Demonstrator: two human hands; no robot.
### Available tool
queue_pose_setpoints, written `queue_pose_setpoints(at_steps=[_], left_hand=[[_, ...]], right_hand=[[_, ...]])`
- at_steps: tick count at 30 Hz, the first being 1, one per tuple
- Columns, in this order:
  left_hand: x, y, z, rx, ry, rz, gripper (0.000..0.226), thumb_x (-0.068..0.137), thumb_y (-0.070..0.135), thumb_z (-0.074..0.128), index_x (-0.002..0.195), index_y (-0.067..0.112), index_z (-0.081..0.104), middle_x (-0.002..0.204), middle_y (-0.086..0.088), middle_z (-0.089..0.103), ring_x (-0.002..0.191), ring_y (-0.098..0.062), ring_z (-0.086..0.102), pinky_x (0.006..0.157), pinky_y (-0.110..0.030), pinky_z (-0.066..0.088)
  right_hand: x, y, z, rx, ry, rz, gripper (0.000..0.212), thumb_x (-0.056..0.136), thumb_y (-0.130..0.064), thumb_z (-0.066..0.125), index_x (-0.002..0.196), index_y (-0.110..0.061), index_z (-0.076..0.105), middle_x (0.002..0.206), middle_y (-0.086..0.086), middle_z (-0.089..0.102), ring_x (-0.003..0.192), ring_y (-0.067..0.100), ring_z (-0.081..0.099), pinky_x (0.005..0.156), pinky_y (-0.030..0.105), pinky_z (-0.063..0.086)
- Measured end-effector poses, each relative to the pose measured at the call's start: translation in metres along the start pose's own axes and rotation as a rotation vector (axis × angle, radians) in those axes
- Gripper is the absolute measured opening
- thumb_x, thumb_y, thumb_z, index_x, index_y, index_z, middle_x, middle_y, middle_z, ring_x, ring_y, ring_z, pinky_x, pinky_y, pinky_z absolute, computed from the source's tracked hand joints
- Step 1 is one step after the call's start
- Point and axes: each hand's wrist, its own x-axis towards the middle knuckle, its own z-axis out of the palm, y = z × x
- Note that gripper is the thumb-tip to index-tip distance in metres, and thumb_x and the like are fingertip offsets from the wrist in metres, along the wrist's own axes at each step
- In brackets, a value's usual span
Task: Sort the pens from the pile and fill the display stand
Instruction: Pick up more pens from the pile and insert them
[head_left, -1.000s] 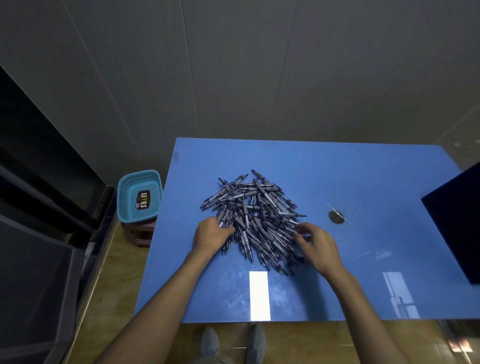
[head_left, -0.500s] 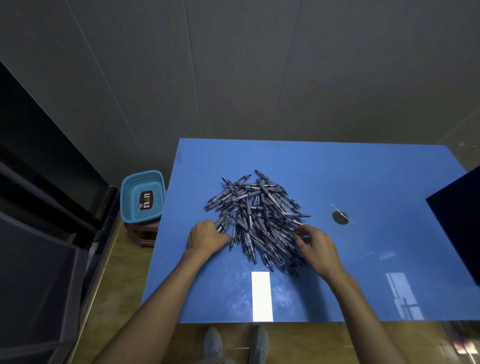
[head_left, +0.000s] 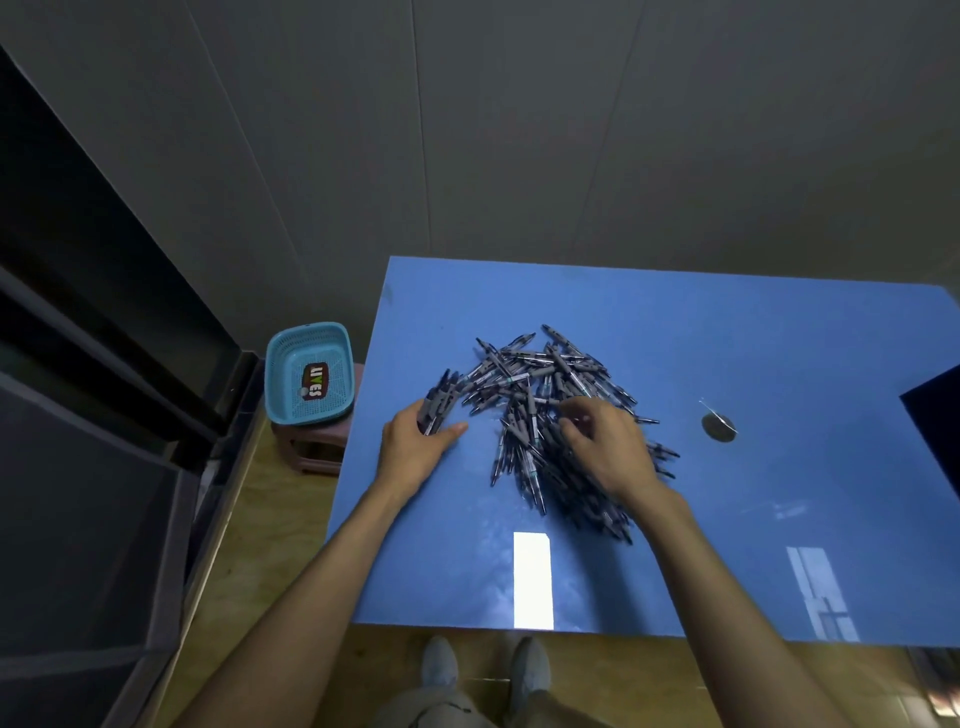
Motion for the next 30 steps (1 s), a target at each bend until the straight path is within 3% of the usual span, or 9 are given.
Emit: queue_pose_setpoints(at_steps=[3, 6, 8, 10, 13, 18, 23, 27, 30], left_hand=[[0.001, 0.006, 0.007, -0.135, 0.292, 0.07, 0.045, 0.082, 0.023, 0.083, 0.06, 0.023, 0.044, 0.055, 0.006, 0.04, 0.054, -0.012, 0.031, 0.056, -0.032, 0.03], [0.002, 0.011, 0.016, -0.224, 0.39, 0.149, 0.039, 0.086, 0.031, 0.081, 0.065, 0.012, 0.054, 0.055, 0.005, 0.049, 0.054, -0.007, 0.038, 0.054, -0.029, 0.036], [0.004, 0.006, 0.023, -0.235, 0.385, 0.176, 0.043, 0.086, 0.034, 0.081, 0.066, 0.008, 0.052, 0.055, 0.004, 0.046, 0.054, -0.006, 0.037, 0.052, -0.023, 0.034], [0.008, -0.006, 0.028, -0.243, 0.372, 0.188, 0.047, 0.083, 0.032, 0.083, 0.064, 0.011, 0.046, 0.055, 0.001, 0.041, 0.056, -0.008, 0.033, 0.054, -0.031, 0.033], [0.012, -0.024, 0.033, -0.209, 0.328, 0.15, 0.043, 0.078, 0.03, 0.087, 0.062, 0.016, 0.05, 0.057, -0.001, 0.047, 0.057, -0.024, 0.044, 0.057, -0.032, 0.038], [0.019, -0.012, 0.031, -0.305, 0.333, -0.008, 0.034, 0.082, 0.022, 0.083, 0.065, 0.006, 0.059, 0.061, -0.008, 0.059, 0.065, -0.018, 0.053, 0.062, -0.027, 0.04], [0.022, -0.012, 0.031, -0.261, 0.278, -0.08, 0.024, 0.084, 0.039, 0.079, 0.081, 0.016, 0.071, 0.082, -0.005, 0.07, 0.091, -0.03, 0.066, 0.082, -0.041, 0.056], [0.02, 0.009, 0.023, -0.215, 0.199, -0.012, 0.028, 0.091, 0.036, 0.073, 0.077, 0.012, 0.067, 0.063, -0.001, 0.06, 0.068, -0.026, 0.061, 0.064, -0.032, 0.045], [0.022, 0.035, 0.017, -0.217, 0.026, 0.086, 0.013, 0.094, 0.028, 0.071, 0.095, 0.016, 0.066, 0.065, -0.004, 0.063, 0.052, -0.018, 0.06, 0.055, -0.033, 0.05]], right_hand=[[0.002, -0.005, 0.003, -0.019, 0.028, -0.016, 0.024, 0.096, -0.024, 0.058, 0.117, -0.019, 0.069, 0.108, -0.003, 0.073, 0.092, 0.016, 0.068, 0.084, 0.041, 0.057], [0.001, -0.005, 0.006, -0.061, 0.034, -0.023, 0.025, 0.096, -0.025, 0.058, 0.118, -0.02, 0.068, 0.111, -0.003, 0.072, 0.093, 0.014, 0.067, 0.084, 0.04, 0.057], [-0.001, -0.003, 0.005, -0.082, 0.022, -0.016, 0.026, 0.096, -0.027, 0.057, 0.118, -0.022, 0.068, 0.111, -0.004, 0.072, 0.094, 0.014, 0.067, 0.084, 0.041, 0.057], [-0.005, -0.001, 0.004, -0.098, 0.023, -0.007, 0.024, 0.095, -0.027, 0.057, 0.115, -0.022, 0.069, 0.111, -0.005, 0.072, 0.094, 0.014, 0.067, 0.084, 0.04, 0.056], [-0.012, 0.001, 0.001, -0.127, 0.035, 0.004, 0.024, 0.094, -0.024, 0.057, 0.113, -0.022, 0.07, 0.113, -0.007, 0.072, 0.096, 0.014, 0.067, 0.084, 0.036, 0.055], [-0.014, 0.006, -0.002, -0.122, 0.056, 0.046, 0.024, 0.091, -0.023, 0.058, 0.111, -0.025, 0.07, 0.109, -0.008, 0.073, 0.093, 0.014, 0.068, 0.081, 0.035, 0.054], [-0.015, 0.007, -0.003, -0.129, 0.077, 0.061, 0.022, 0.092, -0.025, 0.057, 0.109, -0.027, 0.07, 0.104, -0.008, 0.073, 0.089, 0.015, 0.066, 0.077, 0.035, 0.053], [-0.019, 0.007, -0.01, -0.099, 0.09, 0.096, 0.02, 0.092, -0.027, 0.057, 0.109, -0.027, 0.069, 0.104, -0.008, 0.072, 0.091, 0.017, 0.067, 0.08, 0.038, 0.054], [-0.02, 0.007, -0.023, -0.084, 0.119, 0.122, 0.018, 0.094, -0.029, 0.058, 0.108, -0.027, 0.069, 0.105, -0.007, 0.072, 0.089, 0.017, 0.067, 0.079, 0.038, 0.054]])
